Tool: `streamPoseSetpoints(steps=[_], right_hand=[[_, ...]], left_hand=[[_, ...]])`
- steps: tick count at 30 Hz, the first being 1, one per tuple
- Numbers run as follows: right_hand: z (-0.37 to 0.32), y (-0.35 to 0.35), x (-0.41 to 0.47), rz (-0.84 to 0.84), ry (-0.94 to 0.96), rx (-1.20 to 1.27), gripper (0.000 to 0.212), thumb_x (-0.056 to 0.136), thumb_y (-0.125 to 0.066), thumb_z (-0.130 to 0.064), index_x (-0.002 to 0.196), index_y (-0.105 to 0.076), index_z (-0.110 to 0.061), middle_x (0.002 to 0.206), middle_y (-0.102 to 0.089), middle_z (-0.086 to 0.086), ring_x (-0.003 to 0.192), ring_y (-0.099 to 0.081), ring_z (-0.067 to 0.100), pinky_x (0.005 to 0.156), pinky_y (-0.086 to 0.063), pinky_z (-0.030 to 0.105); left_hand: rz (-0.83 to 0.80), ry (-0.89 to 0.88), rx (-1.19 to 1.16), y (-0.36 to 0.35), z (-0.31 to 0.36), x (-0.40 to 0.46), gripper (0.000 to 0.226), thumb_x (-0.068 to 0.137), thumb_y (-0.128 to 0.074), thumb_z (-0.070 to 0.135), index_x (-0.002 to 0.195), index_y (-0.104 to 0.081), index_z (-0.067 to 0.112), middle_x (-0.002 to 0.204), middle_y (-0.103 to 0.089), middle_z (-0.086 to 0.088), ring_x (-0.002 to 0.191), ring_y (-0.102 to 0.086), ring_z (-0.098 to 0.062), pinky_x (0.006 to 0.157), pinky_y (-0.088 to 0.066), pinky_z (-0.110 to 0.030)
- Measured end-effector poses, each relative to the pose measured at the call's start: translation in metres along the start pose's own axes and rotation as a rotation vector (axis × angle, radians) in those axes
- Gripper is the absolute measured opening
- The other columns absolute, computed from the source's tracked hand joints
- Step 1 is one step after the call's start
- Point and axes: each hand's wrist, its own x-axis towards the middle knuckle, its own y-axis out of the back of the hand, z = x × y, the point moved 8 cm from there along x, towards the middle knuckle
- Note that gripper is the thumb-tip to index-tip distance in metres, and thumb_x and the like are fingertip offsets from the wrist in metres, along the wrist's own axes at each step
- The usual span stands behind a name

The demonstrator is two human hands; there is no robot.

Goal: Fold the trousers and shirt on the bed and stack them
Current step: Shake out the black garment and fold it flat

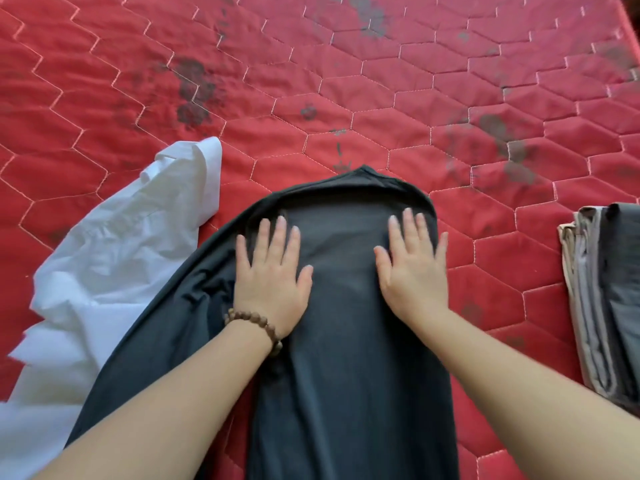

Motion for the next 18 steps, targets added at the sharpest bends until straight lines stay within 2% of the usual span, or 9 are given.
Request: streamPoseSetpoints(steps=[2, 4, 6, 7, 10, 12, 15, 16, 18], right_hand=[[-0.036, 0.002, -0.043, 0.026, 0.129, 0.072, 0.057, 0.096, -0.031, -0.04, 0.146, -0.037, -0.012, 0.156, -0.026, 0.009, 0.146, -0.019, 0.026, 0.116, -0.011, 0.057], [-0.06, -0.01, -0.087, -0.046, 0.217, 0.043, 0.058, 0.095, -0.028, -0.039, 0.146, -0.037, -0.014, 0.156, -0.026, 0.007, 0.146, -0.018, 0.024, 0.115, -0.017, 0.059], [-0.059, -0.023, -0.124, -0.119, 0.196, -0.005, 0.059, 0.096, -0.024, -0.041, 0.149, -0.031, -0.017, 0.158, -0.019, 0.004, 0.147, -0.012, 0.021, 0.116, -0.015, 0.058], [-0.051, -0.026, -0.138, -0.121, 0.165, -0.012, 0.059, 0.096, -0.024, -0.043, 0.15, -0.03, -0.018, 0.158, -0.019, 0.003, 0.147, -0.013, 0.021, 0.116, -0.015, 0.057], [-0.026, -0.024, -0.173, -0.098, 0.054, -0.009, 0.061, 0.095, -0.025, -0.045, 0.149, -0.029, -0.018, 0.158, -0.022, 0.004, 0.146, -0.016, 0.021, 0.117, -0.012, 0.055], [-0.012, -0.024, -0.197, -0.102, -0.028, -0.019, 0.064, 0.094, -0.019, -0.048, 0.15, -0.025, -0.018, 0.159, -0.017, 0.004, 0.147, -0.011, 0.018, 0.117, -0.009, 0.054], [-0.007, -0.023, -0.234, -0.117, -0.122, -0.028, 0.067, 0.093, -0.012, -0.052, 0.152, -0.015, -0.019, 0.16, -0.008, 0.004, 0.147, 0.001, 0.018, 0.117, -0.003, 0.056], [-0.016, -0.022, -0.247, -0.12, -0.108, -0.018, 0.066, 0.093, -0.015, -0.052, 0.151, -0.016, -0.02, 0.16, -0.009, 0.004, 0.148, 0.0, 0.02, 0.117, -0.003, 0.057], [-0.045, -0.024, -0.277, -0.124, 0.002, -0.006, 0.063, 0.095, -0.025, -0.047, 0.151, -0.023, -0.019, 0.159, -0.016, 0.005, 0.148, -0.009, 0.024, 0.115, -0.008, 0.06]], left_hand=[[0.006, -0.118, 0.001, 0.003, 0.031, -0.032, 0.065, 0.089, -0.026, 0.041, 0.146, -0.034, 0.012, 0.155, -0.028, -0.011, 0.145, -0.019, -0.028, 0.115, -0.01, -0.054], [-0.089, -0.235, 0.027, -0.009, 0.059, -0.072, 0.065, 0.09, -0.012, 0.035, 0.15, -0.017, 0.01, 0.159, -0.013, -0.011, 0.147, -0.005, -0.026, 0.117, 0.001, -0.051], [-0.186, -0.237, 0.009, -0.024, 0.062, -0.109, 0.063, 0.091, -0.004, 0.035, 0.149, 0.002, 0.011, 0.16, 0.001, -0.009, 0.147, 0.007, -0.023, 0.117, 0.008, -0.045], [-0.205, -0.217, -0.008, -0.027, 0.056, -0.122, 0.064, 0.092, -0.007, 0.038, 0.15, -0.001, 0.01, 0.16, -0.002, -0.009, 0.148, 0.002, -0.022, 0.119, 0.003, -0.044], [-0.179, -0.165, -0.057, -0.022, 0.028, -0.152, 0.07, 0.09, -0.025, 0.047, 0.148, -0.027, 0.008, 0.156, -0.023, -0.01, 0.144, -0.022, -0.023, 0.118, -0.018, -0.044], [-0.149, -0.14, -0.073, -0.023, 0.009, -0.169, 0.071, 0.089, -0.028, 0.048, 0.148, -0.028, 0.008, 0.156, -0.024, -0.011, 0.144, -0.022, -0.024, 0.118, -0.016, -0.043], [-0.172, -0.068, -0.063, -0.027, -0.003, -0.195, 0.072, 0.092, -0.024, 0.049, 0.151, -0.01, 0.011, 0.159, -0.007, -0.011, 0.147, -0.005, -0.024, 0.117, -0.002, -0.042], [-0.176, -0.067, -0.062, -0.026, 0.001, -0.206, 0.072, 0.092, -0.027, 0.049, 0.151, -0.009, 0.012, 0.16, -0.006, -0.011, 0.148, -0.004, -0.025, 0.118, -0.002, -0.045], [-0.162, -0.138, -0.073, -0.022, 0.022, -0.238, 0.069, 0.09, -0.031, 0.049, 0.151, -0.021, 0.018, 0.158, -0.014, -0.012, 0.147, -0.011, -0.028, 0.117, -0.011, -0.052]])
